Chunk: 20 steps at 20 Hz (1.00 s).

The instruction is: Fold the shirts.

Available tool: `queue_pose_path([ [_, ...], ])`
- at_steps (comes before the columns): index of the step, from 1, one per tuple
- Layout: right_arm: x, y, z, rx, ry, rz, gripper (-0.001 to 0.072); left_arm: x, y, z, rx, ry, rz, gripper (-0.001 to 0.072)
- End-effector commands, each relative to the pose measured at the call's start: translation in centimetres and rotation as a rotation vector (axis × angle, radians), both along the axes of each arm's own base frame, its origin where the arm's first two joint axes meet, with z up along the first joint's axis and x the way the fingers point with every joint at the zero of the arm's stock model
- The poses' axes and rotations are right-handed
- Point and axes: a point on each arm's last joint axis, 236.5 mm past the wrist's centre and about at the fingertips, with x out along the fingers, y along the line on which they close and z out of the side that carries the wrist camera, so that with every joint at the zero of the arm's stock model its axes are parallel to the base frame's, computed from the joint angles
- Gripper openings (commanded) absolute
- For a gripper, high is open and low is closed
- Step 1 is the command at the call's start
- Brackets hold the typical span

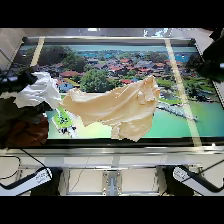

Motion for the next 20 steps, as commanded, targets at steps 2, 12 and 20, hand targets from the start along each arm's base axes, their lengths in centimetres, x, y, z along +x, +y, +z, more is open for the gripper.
queue_pose_path([
  [2, -10.1, 2.8, -13.5, 0.212, 0.246, -0.188, 0.0485, -7.2, -1.5, -7.1, -0.133, 0.089, 0.120, 0.0568],
  [12, -12.7, 14.5, -25.1, 0.740, 0.464, -0.150, 0.0485, -7.2, -3.1, -8.3, -0.249, 0.072, 0.171, 0.0569],
  [20, -11.1, 18.1, -27.6, 0.699, 0.477, -0.121, 0.0484, -7.1, -4.6, -8.6, -0.253, 0.087, 0.129, 0.0569],
])
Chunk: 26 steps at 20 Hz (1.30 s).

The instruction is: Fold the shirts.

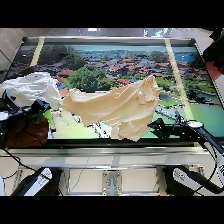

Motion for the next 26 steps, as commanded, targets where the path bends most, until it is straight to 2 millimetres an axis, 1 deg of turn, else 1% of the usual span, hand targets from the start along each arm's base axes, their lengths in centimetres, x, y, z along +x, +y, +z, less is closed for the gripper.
queue_pose_path([
  [1, 0.6, 1.1, -0.9, -0.019, -0.006, 0.002, 0.0482, 0.0, -1.0, -0.7, -0.010, 0.019, -0.028, 0.0569],
  [2, 0.5, 1.4, -1.1, -0.015, 0.001, 0.002, 0.0463, 0.0, -1.5, -1.4, -0.019, 0.037, -0.041, 0.0569],
  [3, 0.6, 1.6, -1.3, -0.013, 0.005, 0.001, 0.0398, 0.0, -2.1, -2.3, -0.031, 0.061, -0.056, 0.0569],
  [5, 0.9, 1.7, -1.3, -0.006, 0.005, -0.018, 0.0185, 0.0, -3.1, -4.3, -0.050, 0.112, -0.079, 0.0569],
  [6, 1.2, 1.7, -1.2, -0.002, 0.001, -0.030, 0.0121, 0.2, -3.4, -5.4, -0.063, 0.133, -0.076, 0.0569],
  [7, 1.3, 1.7, -1.1, 0.002, -0.001, -0.037, 0.0089, 0.6, -3.5, -6.1, -0.100, 0.143, -0.044, 0.0569],
  [8, 1.3, 1.7, -1.1, 0.002, 0.000, -0.036, 0.0035, 1.4, -3.6, -6.6, -0.154, 0.138, 0.006, 0.0569],
  [9, 1.3, 1.7, -1.1, 0.003, 0.000, -0.035, 0.0017, 2.5, -3.5, -6.9, -0.208, 0.122, 0.066, 0.0569],
  [11, 1.3, 1.8, -1.1, 0.003, 0.000, -0.035, 0.0017, 4.1, -3.4, -7.4, -0.269, 0.081, 0.118, 0.0568],
  [12, 1.3, 1.7, -1.1, 0.003, 0.000, -0.035, 0.0017, 4.4, -3.6, -7.9, -0.289, 0.073, 0.116, 0.0566],
  [13, 1.3, 1.7, -1.1, 0.003, 0.000, -0.036, 0.0017, 4.7, -3.8, -8.5, -0.310, 0.076, 0.121, 0.0548],
  [15, 1.3, 1.8, -1.1, 0.006, -0.001, -0.039, 0.0017, 5.2, -3.9, -9.7, -0.325, 0.079, 0.138, 0.0544],
  [17, 1.6, 1.9, -0.9, 0.020, -0.003, -0.054, 0.0017, 6.3, -4.0, -10.1, -0.319, 0.053, 0.129, 0.0538],
  [18, 1.7, 1.9, -0.7, 0.027, -0.004, -0.061, 0.0017, 6.9, -4.1, -10.2, -0.317, 0.042, 0.126, 0.0488],
  [20, 1.9, 2.0, -0.6, 0.036, -0.007, -0.071, 0.0016, 8.2, -4.4, -10.2, -0.321, 0.034, 0.116, 0.0488],
  [21, 1.9, 2.0, -0.6, 0.035, -0.007, -0.071, 0.0016, 8.8, -4.7, -10.2, -0.321, 0.030, 0.104, 0.0448],
  [22, 1.9, 2.0, -0.6, 0.036, -0.007, -0.070, 0.0016, 9.2, -5.2, -10.1, -0.319, 0.028, 0.090, 0.0301],
  [23, 1.9, 2.0, -0.5, 0.033, -0.014, -0.064, 0.0016, 9.4, -5.6, -10.0, -0.317, 0.025, 0.078, 0.0106],
  [24, 2.1, 2.0, -0.4, 0.025, -0.042, -0.044, 0.0015, 9.7, -6.1, -9.7, -0.312, 0.019, 0.063, 0.0012],
  [26, 3.0, 2.1, 0.8, 0.021, -0.120, -0.022, 0.0014, 10.1, -6.8, -8.8, -0.324, 0.001, 0.031, 0.0011],
])
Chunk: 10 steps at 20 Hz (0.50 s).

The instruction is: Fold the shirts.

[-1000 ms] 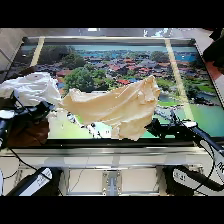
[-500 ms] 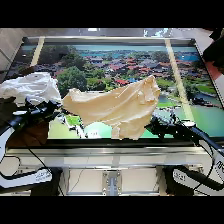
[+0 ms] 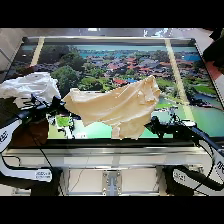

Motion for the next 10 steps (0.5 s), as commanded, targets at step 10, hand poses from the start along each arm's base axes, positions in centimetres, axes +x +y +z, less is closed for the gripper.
queue_pose_path([
  [10, -3.1, 3.2, 33.7, -0.281, -0.939, 0.422, 0.0014, -7.2, -1.6, 33.8, 0.218, -0.767, -0.238, 0.0008],
])
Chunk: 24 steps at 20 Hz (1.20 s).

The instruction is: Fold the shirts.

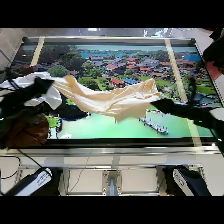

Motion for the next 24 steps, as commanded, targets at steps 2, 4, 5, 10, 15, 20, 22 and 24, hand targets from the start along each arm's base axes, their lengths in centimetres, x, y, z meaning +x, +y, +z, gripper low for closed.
queue_pose_path([
  [2, -8.9, -0.4, 18.1, -0.290, -0.530, -0.042, 0.0013, -10.1, 0.9, 17.1, 0.254, -0.426, 0.125, 0.0008],
  [4, -12.6, -2.3, 25.4, -0.423, -0.738, -0.178, 0.0011, -14.2, 2.5, 22.3, 0.437, -0.501, 0.288, 0.0008],
  [5, -14.7, -3.6, 28.7, -0.504, -0.824, -0.255, 0.0010, -15.8, 3.7, 23.9, 0.575, -0.496, 0.371, 0.0008],
  [10, -19.0, -10.0, 37.1, -0.772, -0.971, -0.558, 0.0009, -18.0, 2.5, 28.7, 0.856, -0.435, 0.332, 0.0008],
  [15, -8.5, -11.5, 29.1, -0.802, -0.588, -0.375, 0.0010, -14.5, -0.5, 18.7, 0.771, -0.106, -0.068, 0.0008],
  [20, 4.5, -11.4, 17.6, -0.691, -0.213, -0.147, 0.0010, -5.5, -2.4, 9.1, 0.779, 0.089, -0.284, 0.0008],
  [22, 8.9, -11.3, 11.8, -0.632, -0.070, -0.080, 0.0011, 0.4, -2.3, 5.5, 0.840, 0.100, -0.237, 0.0008],
  [24, 13.5, -11.5, 7.0, -0.580, 0.007, -0.065, 0.0011, 6.6, -2.7, 2.5, 0.834, 0.064, -0.140, 0.0007],
])
